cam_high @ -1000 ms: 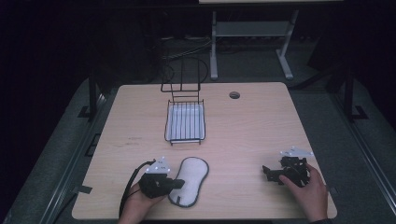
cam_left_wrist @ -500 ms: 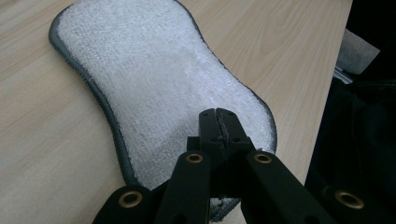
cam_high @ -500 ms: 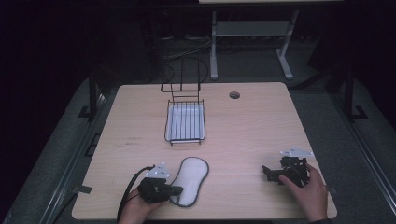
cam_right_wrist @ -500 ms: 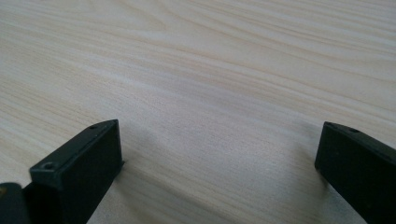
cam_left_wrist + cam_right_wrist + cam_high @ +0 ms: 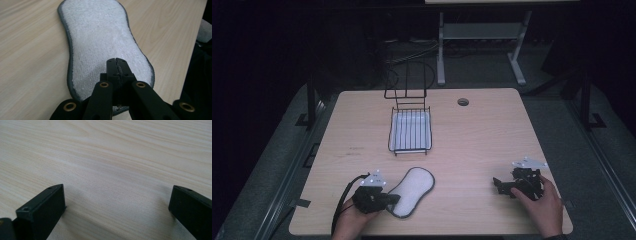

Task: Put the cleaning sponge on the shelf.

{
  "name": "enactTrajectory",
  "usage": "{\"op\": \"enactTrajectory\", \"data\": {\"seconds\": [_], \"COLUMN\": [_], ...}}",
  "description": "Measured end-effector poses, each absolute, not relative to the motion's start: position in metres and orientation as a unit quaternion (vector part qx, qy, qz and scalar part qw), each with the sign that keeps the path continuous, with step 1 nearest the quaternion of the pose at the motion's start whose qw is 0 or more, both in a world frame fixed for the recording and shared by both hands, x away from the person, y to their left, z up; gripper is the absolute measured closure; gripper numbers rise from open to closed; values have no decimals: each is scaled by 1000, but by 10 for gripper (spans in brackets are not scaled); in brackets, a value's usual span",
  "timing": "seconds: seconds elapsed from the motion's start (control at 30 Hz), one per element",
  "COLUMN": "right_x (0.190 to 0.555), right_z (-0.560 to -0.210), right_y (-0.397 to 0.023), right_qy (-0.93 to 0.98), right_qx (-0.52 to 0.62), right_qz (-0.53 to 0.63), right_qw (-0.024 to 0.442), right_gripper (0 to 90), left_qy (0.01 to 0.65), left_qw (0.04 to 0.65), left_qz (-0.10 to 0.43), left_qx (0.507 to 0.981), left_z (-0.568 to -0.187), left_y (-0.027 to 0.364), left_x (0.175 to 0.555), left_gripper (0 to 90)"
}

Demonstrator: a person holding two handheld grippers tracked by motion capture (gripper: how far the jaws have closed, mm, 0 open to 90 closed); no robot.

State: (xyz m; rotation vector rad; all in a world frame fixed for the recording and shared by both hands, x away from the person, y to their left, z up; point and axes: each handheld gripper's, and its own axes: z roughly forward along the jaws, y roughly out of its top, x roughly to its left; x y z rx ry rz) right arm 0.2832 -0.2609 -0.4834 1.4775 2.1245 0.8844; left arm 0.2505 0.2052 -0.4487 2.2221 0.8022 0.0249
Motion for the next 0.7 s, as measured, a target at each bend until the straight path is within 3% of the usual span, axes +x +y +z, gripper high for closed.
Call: {"op": "enactTrajectory", "data": {"seconds": [0.7], "right_x": [283], "right_z": [-483], "right_y": [-261], "right_qy": [761], "right_qx": [529], "right_qz": [317], "right_qw": [202], "right_gripper": [2], "left_qy": [351], "left_qw": [366], "left_qz": [57], "left_qx": [860], "left_z": [-447], "left_y": [237], "left_x": [276], "left_gripper": [897]}}
